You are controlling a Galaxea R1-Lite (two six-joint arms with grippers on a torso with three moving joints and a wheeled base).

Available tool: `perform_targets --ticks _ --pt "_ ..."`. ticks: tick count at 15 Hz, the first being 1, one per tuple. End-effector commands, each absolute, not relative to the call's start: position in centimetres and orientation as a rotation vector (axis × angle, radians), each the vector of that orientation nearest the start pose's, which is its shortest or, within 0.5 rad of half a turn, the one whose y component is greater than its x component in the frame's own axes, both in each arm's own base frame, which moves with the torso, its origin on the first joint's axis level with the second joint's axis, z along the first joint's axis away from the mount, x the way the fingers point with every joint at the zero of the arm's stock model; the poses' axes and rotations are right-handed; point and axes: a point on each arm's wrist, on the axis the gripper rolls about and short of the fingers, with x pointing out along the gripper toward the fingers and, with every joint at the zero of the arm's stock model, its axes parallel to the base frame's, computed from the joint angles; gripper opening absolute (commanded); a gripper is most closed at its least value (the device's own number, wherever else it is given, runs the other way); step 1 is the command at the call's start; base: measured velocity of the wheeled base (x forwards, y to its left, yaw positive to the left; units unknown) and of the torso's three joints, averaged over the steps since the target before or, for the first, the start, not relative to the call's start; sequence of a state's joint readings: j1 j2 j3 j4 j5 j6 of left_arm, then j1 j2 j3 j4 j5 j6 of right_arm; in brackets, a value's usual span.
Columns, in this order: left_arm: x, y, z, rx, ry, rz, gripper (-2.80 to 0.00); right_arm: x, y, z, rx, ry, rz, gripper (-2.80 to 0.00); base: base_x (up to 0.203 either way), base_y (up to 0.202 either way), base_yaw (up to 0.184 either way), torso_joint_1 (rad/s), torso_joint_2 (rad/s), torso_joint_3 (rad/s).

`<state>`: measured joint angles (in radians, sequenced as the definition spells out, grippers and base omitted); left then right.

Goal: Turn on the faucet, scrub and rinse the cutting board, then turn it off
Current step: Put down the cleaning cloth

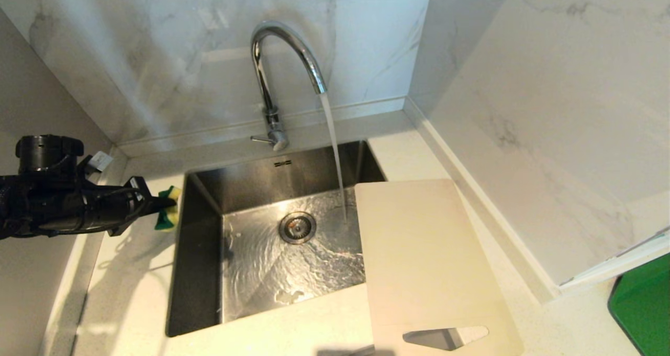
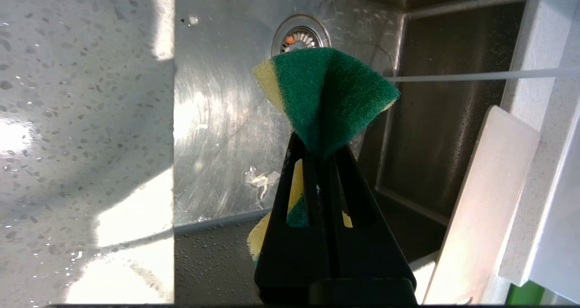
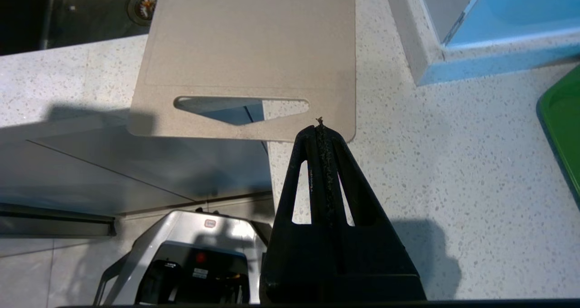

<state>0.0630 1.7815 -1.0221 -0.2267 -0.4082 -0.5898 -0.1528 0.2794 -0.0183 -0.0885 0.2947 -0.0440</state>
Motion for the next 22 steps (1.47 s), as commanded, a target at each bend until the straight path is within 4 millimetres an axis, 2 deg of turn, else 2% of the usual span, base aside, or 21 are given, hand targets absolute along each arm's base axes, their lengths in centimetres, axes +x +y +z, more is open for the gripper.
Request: perform_targets --ticks 1,7,11,13,16,19,22 --pt "32.8 1.2 17.6 -0.7 0.611 -0.176 -2.8 0.1 0.6 9.4 0.01 0.176 0.138 -2.8 0.0 0.0 0.0 0.0 0.0 0.0" --pt "32.8 1.2 17.6 -0.7 0.611 -0.178 -2.8 0.2 0.6 9.6 0.017 0.173 0.128 -2.8 0.0 0.0 0.0 0.0 0.0 0.0" --pt "32.8 1.2 17.6 -0.702 0.611 -0.177 -2.8 0.9 0.5 9.9 0.018 0.184 0.174 -2.8 0.0 0.0 0.0 0.0 0.0 0.0" --pt "32.8 1.2 17.6 -0.702 0.612 -0.178 -2.8 0.3 0.6 9.6 -0.003 0.153 0.167 -2.8 0.0 0.0 0.0 0.0 0.0 0.0" --pt "32.8 1.2 17.6 -0.702 0.612 -0.18 -2.8 0.1 0.5 9.2 -0.012 0.204 0.122 -2.8 0.0 0.0 0.0 0.0 0.0 0.0" --pt "32.8 1.2 17.6 -0.703 0.608 -0.178 -2.8 -0.2 0.1 8.5 -0.046 0.253 0.008 -2.8 0.0 0.0 0.0 0.0 0.0 0.0" --pt "32.7 1.2 17.7 -0.702 0.607 -0.178 -2.8 -1.3 0.1 7.7 -0.07 0.134 0.022 -2.8 0.0 0.0 0.0 0.0 0.0 0.0"
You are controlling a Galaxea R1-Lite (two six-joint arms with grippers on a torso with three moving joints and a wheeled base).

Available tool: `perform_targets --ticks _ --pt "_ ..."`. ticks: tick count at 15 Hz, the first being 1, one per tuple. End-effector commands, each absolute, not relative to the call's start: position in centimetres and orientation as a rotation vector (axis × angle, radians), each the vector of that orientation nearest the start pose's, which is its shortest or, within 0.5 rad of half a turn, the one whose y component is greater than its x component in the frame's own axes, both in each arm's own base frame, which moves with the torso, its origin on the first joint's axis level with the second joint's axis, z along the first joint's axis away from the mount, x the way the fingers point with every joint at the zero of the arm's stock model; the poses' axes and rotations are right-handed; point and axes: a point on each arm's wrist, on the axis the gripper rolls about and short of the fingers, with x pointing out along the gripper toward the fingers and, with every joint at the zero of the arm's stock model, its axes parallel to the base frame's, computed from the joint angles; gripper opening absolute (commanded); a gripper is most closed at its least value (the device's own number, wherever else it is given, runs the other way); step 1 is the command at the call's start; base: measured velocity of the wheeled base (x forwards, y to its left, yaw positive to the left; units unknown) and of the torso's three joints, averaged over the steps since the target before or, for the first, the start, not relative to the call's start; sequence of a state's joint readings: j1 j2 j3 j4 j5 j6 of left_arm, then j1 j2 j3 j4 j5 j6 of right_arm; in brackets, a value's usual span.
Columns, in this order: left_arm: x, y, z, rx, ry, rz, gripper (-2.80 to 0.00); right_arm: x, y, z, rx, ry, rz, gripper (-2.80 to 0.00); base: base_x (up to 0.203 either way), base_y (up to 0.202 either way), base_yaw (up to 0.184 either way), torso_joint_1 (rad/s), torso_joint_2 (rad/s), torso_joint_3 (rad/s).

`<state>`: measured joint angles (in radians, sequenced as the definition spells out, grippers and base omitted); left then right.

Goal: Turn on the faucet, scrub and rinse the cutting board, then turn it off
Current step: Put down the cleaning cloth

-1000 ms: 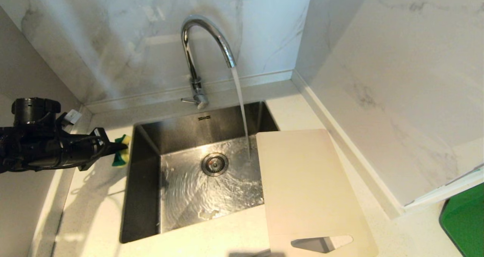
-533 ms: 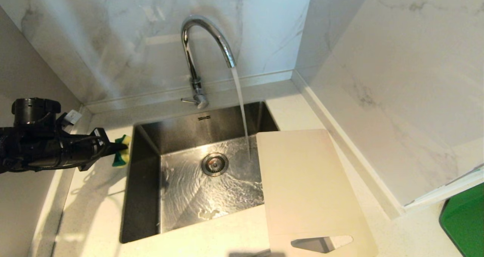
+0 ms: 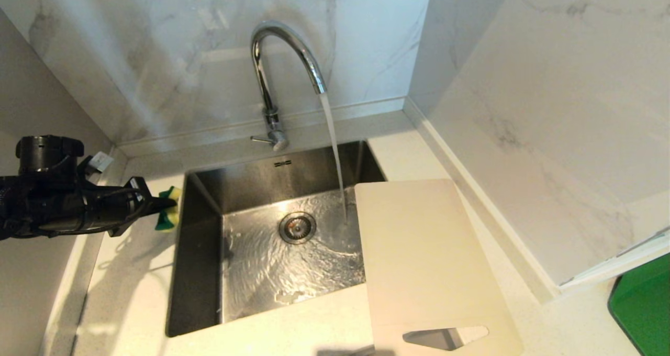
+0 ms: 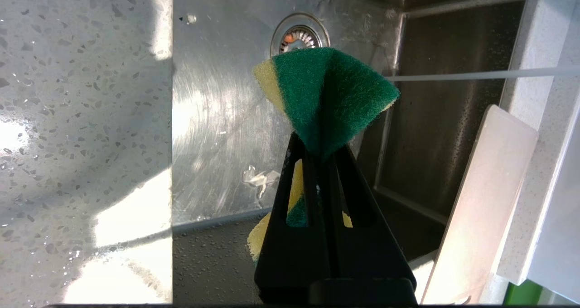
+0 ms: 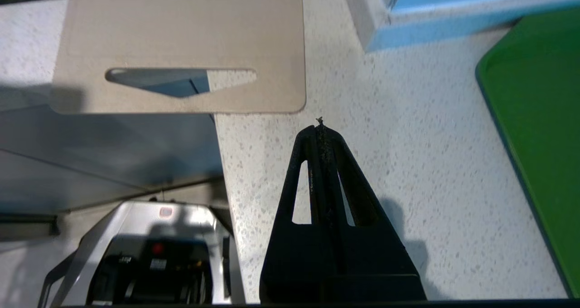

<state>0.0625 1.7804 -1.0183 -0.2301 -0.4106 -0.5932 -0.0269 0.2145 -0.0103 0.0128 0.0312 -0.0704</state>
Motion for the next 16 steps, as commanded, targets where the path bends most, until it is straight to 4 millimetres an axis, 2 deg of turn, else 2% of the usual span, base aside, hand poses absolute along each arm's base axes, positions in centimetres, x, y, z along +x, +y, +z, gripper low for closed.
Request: perform_targets --ticks 1,4,16 --pt "32.74 1.2 17.78 -0.701 0.603 -0.178 -2.8 -1.63 0.08 7.65 -0.074 0.095 0.022 -2.8 0.0 0.0 0.0 0.0 0.0 0.0" --pt "32.65 1.15 17.89 -0.7 0.601 -0.181 -2.8 -2.28 0.07 7.43 -0.087 0.01 0.017 -2.8 0.0 0.0 0.0 0.0 0.0 0.0" --pt "32.66 1.21 17.71 -0.696 0.604 -0.174 -2.8 -2.28 0.08 7.44 -0.109 0.009 0.025 -2.8 0.0 0.0 0.0 0.0 0.0 0.0"
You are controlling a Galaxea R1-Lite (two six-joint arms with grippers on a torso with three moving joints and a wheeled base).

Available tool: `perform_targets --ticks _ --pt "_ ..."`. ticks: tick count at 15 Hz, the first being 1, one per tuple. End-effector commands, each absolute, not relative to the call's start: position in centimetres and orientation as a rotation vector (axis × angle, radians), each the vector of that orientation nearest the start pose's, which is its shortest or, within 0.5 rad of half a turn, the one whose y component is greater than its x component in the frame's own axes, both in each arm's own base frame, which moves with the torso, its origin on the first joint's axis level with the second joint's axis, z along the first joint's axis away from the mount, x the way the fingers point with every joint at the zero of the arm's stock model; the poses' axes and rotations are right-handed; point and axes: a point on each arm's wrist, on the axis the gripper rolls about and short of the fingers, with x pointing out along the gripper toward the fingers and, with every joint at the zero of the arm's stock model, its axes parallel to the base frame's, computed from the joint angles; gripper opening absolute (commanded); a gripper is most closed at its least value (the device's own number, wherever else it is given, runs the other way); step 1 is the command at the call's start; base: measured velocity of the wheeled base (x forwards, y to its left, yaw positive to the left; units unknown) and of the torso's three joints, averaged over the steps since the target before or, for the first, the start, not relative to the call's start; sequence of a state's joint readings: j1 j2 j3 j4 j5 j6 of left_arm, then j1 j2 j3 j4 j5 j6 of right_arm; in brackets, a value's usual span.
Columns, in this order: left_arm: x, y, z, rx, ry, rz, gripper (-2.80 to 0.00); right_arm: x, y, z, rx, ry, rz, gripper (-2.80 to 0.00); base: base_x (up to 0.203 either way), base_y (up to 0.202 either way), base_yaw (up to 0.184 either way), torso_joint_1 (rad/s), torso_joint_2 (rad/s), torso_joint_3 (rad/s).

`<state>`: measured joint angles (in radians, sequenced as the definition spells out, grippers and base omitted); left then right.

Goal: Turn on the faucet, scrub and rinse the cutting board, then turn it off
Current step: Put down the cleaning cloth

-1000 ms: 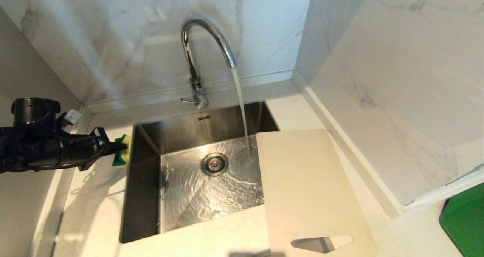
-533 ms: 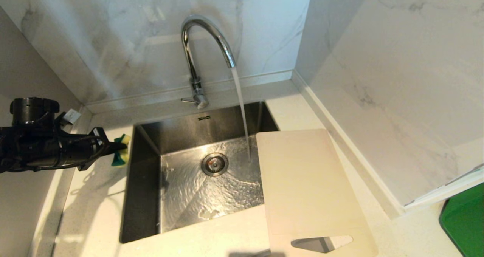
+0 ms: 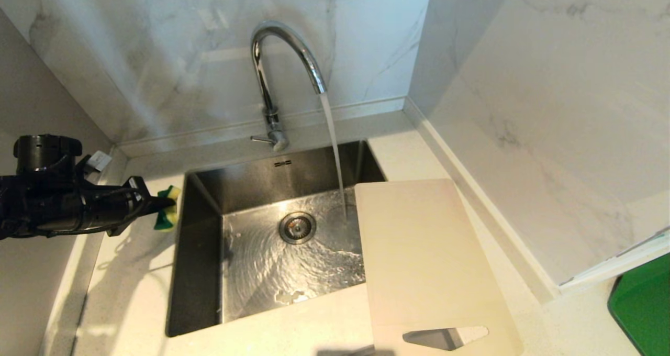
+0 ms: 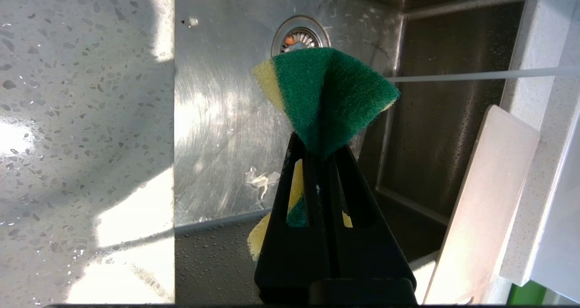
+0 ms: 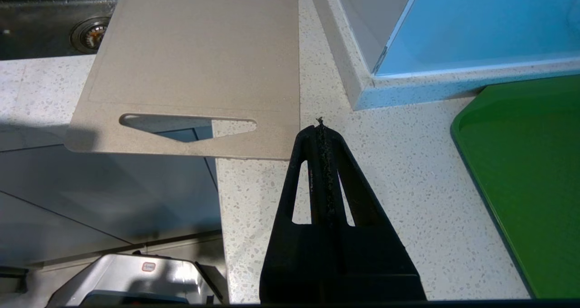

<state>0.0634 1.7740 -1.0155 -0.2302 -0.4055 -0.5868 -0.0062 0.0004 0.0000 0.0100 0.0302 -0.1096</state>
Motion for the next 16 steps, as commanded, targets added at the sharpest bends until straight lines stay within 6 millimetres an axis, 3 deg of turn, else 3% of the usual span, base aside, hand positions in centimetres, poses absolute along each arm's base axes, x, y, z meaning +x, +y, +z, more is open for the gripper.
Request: perform_targets --ticks 1,10,13,16 --pt "32.7 1.2 17.7 -0.696 0.606 -0.175 -2.8 -2.3 0.1 7.5 -0.103 0.008 0.024 -2.8 0.0 0.0 0.0 0.0 0.0 0.0" --pt "32.7 1.3 17.6 -0.636 0.593 -0.149 -2.8 -2.3 0.0 7.5 -0.018 0.003 0.0 -2.8 0.0 0.0 0.0 0.0 0.0 0.0" --pt "32.8 2.0 16.6 -0.467 0.61 -0.1 -2.8 -2.3 0.0 7.5 -0.018 0.002 0.0 -2.8 0.0 0.0 0.0 0.0 0.0 0.0" --pt "32.0 3.6 15.1 -0.231 0.74 -0.008 -2.8 -2.3 0.0 7.5 -0.017 0.002 -0.001 -2.8 0.0 0.0 0.0 0.0 0.0 0.0"
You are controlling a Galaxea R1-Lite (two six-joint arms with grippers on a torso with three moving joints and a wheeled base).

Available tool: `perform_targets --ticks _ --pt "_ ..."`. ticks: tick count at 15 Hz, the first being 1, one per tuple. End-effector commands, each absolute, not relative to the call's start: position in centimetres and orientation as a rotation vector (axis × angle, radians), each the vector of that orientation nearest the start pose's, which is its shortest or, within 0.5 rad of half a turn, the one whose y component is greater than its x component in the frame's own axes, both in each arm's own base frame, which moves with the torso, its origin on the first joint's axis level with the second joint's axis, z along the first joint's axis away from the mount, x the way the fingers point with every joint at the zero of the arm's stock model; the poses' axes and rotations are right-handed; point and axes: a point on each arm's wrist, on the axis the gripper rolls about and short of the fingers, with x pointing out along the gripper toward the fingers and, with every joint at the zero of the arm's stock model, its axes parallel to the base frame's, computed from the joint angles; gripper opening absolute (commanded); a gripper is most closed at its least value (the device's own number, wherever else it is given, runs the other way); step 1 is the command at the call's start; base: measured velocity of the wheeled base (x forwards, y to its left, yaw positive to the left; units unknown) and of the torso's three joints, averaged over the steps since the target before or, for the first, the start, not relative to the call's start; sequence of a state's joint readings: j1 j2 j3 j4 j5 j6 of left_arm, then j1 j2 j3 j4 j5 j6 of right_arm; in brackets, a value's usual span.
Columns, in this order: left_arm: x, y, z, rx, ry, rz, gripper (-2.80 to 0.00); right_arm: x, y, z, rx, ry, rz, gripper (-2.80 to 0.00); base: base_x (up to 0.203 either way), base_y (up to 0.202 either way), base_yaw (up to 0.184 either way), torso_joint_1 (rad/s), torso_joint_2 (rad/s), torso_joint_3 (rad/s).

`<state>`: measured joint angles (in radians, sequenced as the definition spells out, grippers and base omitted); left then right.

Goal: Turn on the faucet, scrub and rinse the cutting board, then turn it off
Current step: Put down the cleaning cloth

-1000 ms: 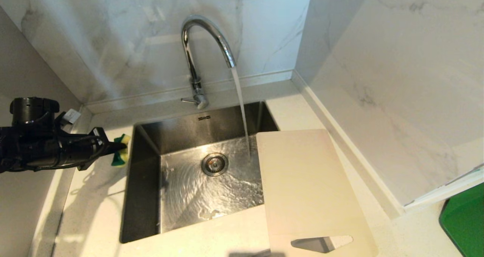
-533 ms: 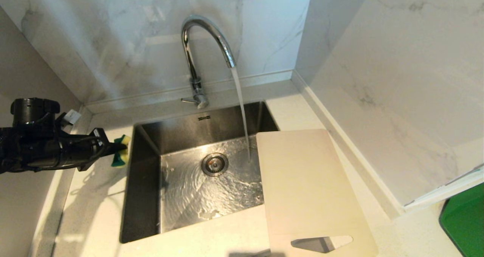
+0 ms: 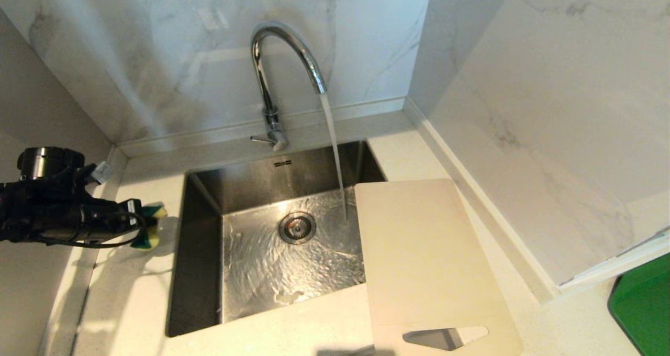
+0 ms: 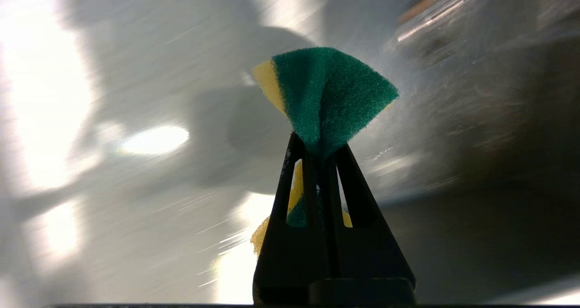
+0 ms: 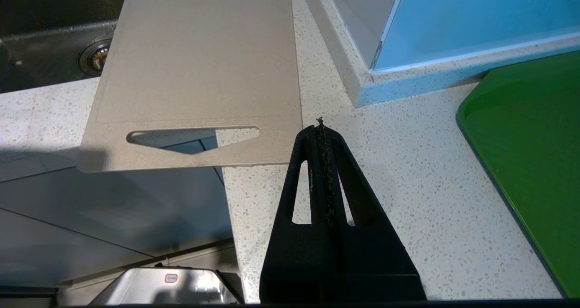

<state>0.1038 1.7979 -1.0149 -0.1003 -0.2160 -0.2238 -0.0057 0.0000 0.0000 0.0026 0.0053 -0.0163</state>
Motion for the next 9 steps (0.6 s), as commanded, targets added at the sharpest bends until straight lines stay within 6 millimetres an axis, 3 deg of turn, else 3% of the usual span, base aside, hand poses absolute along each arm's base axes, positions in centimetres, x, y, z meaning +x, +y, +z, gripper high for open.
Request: perform_targets --ticks 1,3,9 --pt "31.6 3.8 14.7 -0.178 0.79 0.036 -2.8 -2.3 0.0 7.5 -0.017 0.003 0.0 -2.8 0.0 0.0 0.0 0.0 0.0 0.0" --pt "31.0 4.3 13.9 -0.129 0.879 0.07 -2.8 -2.3 0.0 7.5 -0.017 0.003 0.0 -2.8 0.0 0.0 0.0 0.0 0.0 0.0" --pt "30.9 4.5 12.6 -0.146 0.935 0.082 -2.8 -2.3 0.0 7.5 -0.015 0.002 0.0 -2.8 0.0 0.0 0.0 0.0 0.0 0.0"
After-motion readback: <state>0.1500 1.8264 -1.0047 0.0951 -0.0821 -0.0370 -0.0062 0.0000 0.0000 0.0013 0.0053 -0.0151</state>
